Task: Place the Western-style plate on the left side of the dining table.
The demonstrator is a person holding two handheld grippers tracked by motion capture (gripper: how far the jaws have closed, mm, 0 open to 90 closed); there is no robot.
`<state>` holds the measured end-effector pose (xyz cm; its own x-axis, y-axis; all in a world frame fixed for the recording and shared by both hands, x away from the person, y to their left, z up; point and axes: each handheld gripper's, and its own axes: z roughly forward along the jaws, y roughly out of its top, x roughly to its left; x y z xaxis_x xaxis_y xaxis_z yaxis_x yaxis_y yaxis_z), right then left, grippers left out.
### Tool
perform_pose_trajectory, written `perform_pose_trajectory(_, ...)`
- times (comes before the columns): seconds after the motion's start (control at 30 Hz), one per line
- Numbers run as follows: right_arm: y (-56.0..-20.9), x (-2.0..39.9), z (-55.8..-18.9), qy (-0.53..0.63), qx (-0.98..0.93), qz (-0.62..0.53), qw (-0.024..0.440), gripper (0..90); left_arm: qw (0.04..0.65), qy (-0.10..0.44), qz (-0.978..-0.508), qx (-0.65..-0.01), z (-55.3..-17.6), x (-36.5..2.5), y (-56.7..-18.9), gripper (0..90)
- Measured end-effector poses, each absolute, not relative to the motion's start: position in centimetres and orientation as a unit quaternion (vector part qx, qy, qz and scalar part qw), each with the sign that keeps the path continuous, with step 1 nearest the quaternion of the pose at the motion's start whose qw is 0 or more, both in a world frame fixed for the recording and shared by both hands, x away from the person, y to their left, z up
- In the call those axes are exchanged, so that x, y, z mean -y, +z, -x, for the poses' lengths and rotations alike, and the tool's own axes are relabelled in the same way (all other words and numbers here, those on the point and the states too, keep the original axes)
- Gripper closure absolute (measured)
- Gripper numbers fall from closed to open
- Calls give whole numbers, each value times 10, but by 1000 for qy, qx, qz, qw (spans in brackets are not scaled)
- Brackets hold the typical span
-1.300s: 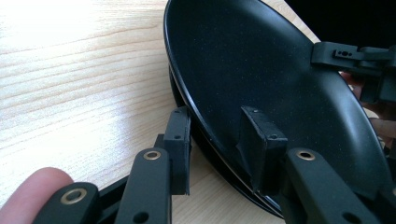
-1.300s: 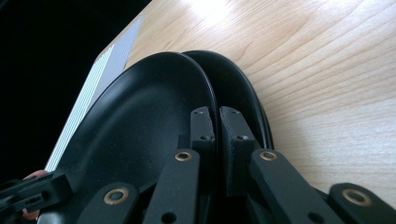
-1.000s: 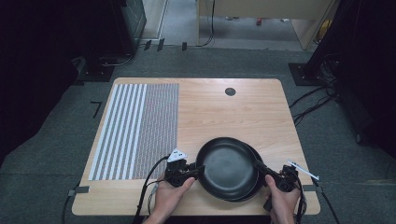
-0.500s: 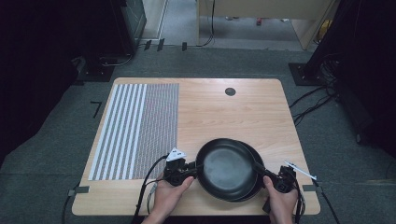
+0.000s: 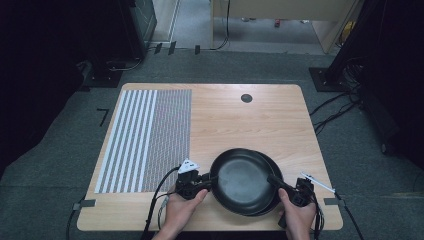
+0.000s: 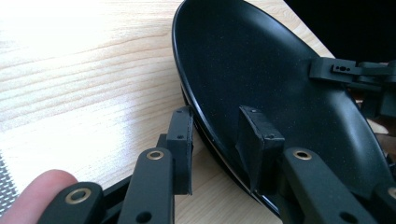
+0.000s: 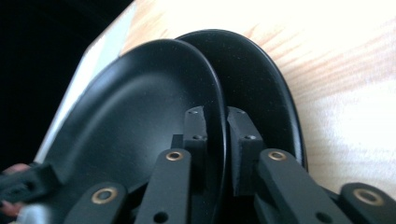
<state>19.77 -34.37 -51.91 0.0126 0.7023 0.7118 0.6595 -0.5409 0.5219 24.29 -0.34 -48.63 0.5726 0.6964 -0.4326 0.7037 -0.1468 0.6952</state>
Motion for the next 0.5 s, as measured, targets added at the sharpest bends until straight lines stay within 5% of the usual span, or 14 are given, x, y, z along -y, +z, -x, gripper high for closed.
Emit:
perform_pose_trajectory(0.13,-523,351,-197,534,-449,-717,-21,851,465,-12,-751,-469,-243,2,-488,679)
perform_pose_trajectory(0.5,-514,348,-194,546,-446,-709,-9,858,463,-12,-745,-481,-240,1,-484,703)
